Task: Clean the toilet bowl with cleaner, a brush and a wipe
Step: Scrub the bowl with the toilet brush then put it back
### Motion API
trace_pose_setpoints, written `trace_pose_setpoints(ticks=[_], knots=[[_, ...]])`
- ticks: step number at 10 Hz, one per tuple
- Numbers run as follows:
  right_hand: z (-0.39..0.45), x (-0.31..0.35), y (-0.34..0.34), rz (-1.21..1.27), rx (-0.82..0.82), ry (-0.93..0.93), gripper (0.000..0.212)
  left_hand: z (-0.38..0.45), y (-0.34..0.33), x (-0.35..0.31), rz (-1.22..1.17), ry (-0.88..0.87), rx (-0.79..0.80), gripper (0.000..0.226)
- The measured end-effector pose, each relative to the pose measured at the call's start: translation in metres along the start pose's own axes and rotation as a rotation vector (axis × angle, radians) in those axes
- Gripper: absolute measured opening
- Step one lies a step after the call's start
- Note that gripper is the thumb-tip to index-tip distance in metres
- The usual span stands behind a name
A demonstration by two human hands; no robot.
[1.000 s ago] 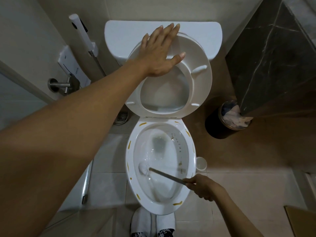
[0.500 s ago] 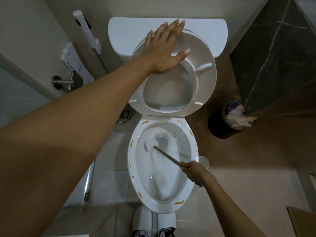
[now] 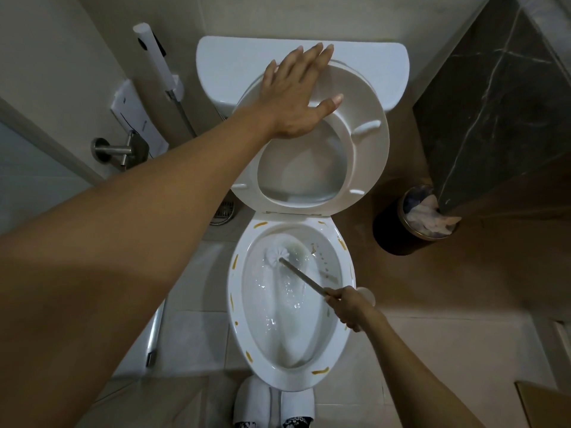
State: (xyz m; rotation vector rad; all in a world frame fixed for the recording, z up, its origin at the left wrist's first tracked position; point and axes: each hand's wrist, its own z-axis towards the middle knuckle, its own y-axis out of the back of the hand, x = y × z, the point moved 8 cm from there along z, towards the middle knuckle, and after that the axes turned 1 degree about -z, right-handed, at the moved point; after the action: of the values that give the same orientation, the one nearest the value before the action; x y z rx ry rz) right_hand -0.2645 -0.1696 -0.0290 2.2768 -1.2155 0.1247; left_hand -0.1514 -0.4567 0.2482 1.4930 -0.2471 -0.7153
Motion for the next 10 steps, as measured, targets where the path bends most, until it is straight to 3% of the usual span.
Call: trace_pose_setpoints(ticks=[2, 4, 5, 7, 10], knots=[[-0.009, -0.009, 0.017, -0.110, 0.126, -0.050, 0.033, -0.001, 0.000, -0.001, 0.007, -0.004, 0.000, 0.073], [0.001, -0.009, 0.000, 0.016, 0.035, -0.052, 0.032, -0.001, 0.000, -0.001, -0.012, 0.005, 0.003, 0.072], [-0.005, -0.012, -0.010, -0.004, 0.088, -0.049, 0.030, -0.002, 0.001, -0.002, -0.012, 0.003, 0.006, 0.072], [-0.006, -0.017, 0.002, -0.356, 0.029, -0.058, 0.035, -0.002, 0.002, -0.002, -0.011, 0.005, 0.008, 0.072], [0.010, 0.002, -0.024, -0.373, -0.032, -0.048, 0.038, -0.002, 0.002, -0.002, -0.013, 0.009, 0.010, 0.072]])
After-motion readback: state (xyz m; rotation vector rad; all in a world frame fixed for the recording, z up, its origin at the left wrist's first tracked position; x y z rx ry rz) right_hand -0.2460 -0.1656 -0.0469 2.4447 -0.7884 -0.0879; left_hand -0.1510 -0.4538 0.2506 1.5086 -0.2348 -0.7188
